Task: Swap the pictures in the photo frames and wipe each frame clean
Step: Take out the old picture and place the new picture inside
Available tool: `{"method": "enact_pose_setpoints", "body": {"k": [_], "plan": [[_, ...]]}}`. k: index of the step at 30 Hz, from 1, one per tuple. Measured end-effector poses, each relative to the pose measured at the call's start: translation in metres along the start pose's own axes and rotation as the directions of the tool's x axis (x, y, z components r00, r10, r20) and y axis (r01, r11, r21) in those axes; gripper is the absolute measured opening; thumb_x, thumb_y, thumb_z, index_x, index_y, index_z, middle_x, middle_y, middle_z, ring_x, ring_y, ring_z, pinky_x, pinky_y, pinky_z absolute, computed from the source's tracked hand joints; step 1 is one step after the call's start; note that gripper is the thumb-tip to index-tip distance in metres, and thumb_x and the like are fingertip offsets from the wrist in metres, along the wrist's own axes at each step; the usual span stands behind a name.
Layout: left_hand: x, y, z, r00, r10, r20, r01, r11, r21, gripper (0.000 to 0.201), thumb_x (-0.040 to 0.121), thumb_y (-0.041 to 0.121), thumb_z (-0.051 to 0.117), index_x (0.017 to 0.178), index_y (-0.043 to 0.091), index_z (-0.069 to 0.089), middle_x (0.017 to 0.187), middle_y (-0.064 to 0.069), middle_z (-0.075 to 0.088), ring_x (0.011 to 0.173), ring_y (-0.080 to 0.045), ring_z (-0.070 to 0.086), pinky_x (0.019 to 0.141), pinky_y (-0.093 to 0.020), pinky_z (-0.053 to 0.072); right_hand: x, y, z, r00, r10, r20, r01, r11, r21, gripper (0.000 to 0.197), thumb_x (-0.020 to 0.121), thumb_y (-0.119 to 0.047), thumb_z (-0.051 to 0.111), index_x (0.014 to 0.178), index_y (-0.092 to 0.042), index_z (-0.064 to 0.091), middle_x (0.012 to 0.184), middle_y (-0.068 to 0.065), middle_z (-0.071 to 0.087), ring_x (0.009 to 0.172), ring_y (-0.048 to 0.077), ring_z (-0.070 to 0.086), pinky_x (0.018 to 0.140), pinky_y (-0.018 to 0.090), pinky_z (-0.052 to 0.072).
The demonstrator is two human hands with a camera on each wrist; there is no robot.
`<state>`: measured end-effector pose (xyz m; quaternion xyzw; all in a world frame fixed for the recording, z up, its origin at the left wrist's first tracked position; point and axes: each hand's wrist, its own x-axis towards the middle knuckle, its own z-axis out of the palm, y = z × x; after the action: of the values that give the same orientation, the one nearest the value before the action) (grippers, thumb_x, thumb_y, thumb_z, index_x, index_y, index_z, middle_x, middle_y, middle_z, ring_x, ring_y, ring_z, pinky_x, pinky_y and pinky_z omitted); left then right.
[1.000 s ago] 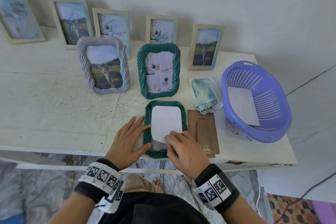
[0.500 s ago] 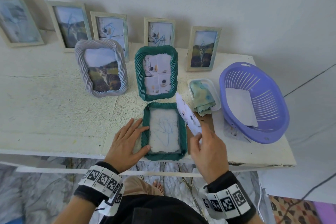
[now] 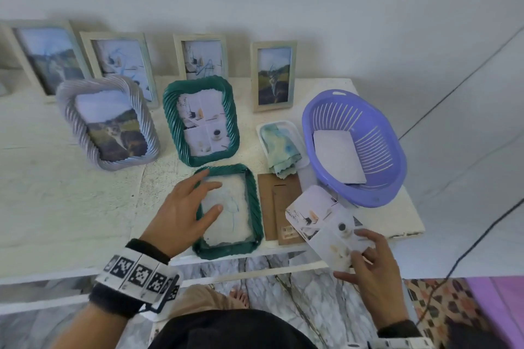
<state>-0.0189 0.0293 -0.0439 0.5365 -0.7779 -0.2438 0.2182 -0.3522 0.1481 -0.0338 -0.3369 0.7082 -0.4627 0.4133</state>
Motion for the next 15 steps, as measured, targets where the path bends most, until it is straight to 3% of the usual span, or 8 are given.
{"method": "enact_pose_setpoints", "body": {"k": [2,4,7,10,13,15], "plan": [[0.027,0.027,0.001,0.995,0.099,0.03,-0.099,0.995,-0.016,0.056,0.088,0.058,0.039,0.131,0.027,0.055,0.147,-0.001,0.043,0.133,-0.017,0.041,0.11,-0.033,0.033,-0.004,0.004,-0.007,0.999,0.035,-0.029,-0.034,0.999,0.025,0.024,0.095,0.006,0.047,0.1,-0.012,0.062,0.091,0.022,0.058,0.084,0.033,0.065,0.058,0.039,0.06],[0.054,0.054,0.009,0.977,0.192,0.09,-0.193,0.981,-0.005,0.056,0.088,0.057,0.039,0.132,0.027,0.054,0.147,-0.001,0.044,0.132,-0.019,0.044,0.109,-0.039,0.037,-0.006,0.007,-0.011,0.997,0.064,-0.05,-0.061,0.997,0.046,0.026,0.098,0.004,0.042,0.101,-0.008,0.066,0.091,0.013,0.059,0.078,0.026,0.067,0.059,0.038,0.06],[0.093,0.088,0.032,0.936,0.314,0.158,-0.326,0.944,0.055,0.056,0.087,0.051,0.042,0.133,0.022,0.055,0.148,-0.01,0.042,0.128,-0.033,0.047,0.101,-0.047,0.043,-0.006,0.018,-0.012,0.999,0.035,-0.034,-0.036,0.998,-0.045,0.04,0.096,0.007,0.042,0.106,-0.02,0.069,0.099,0.005,0.066,0.081,0.021,0.068,0.062,0.036,0.06],[0.125,0.115,0.053,0.912,0.317,0.26,-0.37,0.91,0.188,0.052,0.09,0.036,0.053,0.141,0.027,0.045,0.157,-0.012,0.025,0.138,-0.034,0.032,0.103,-0.049,0.039,-0.006,0.029,-0.012,0.997,-0.071,-0.008,0.067,0.969,-0.236,0.047,0.092,0.004,0.049,0.106,-0.038,0.066,0.093,0.004,0.071,0.077,0.013,0.068,0.064,0.034,0.06],[0.142,0.129,0.063,0.912,0.269,0.309,-0.362,0.882,0.3,0.044,0.096,0.035,0.052,0.138,0.029,0.046,0.159,-0.009,0.017,0.144,-0.029,0.021,0.108,-0.046,0.031,-0.007,0.029,-0.013,0.979,-0.202,0.015,0.187,0.874,-0.449,0.037,0.093,-0.01,0.059,0.114,-0.04,0.064,0.082,-0.006,0.07,0.073,0.011,0.066,0.068,0.028,0.056],[0.147,0.132,0.065,0.911,0.272,0.31,-0.366,0.88,0.303,0.037,0.098,0.037,0.05,0.133,0.027,0.051,0.158,-0.009,0.021,0.143,-0.029,0.024,0.108,-0.044,0.03,-0.007,0.026,-0.014,0.963,-0.267,0.034,0.242,0.802,-0.546,0.035,0.092,-0.012,0.061,0.118,-0.035,0.066,0.072,-0.006,0.069,0.065,0.009,0.062,0.061,0.02,0.047]]}}
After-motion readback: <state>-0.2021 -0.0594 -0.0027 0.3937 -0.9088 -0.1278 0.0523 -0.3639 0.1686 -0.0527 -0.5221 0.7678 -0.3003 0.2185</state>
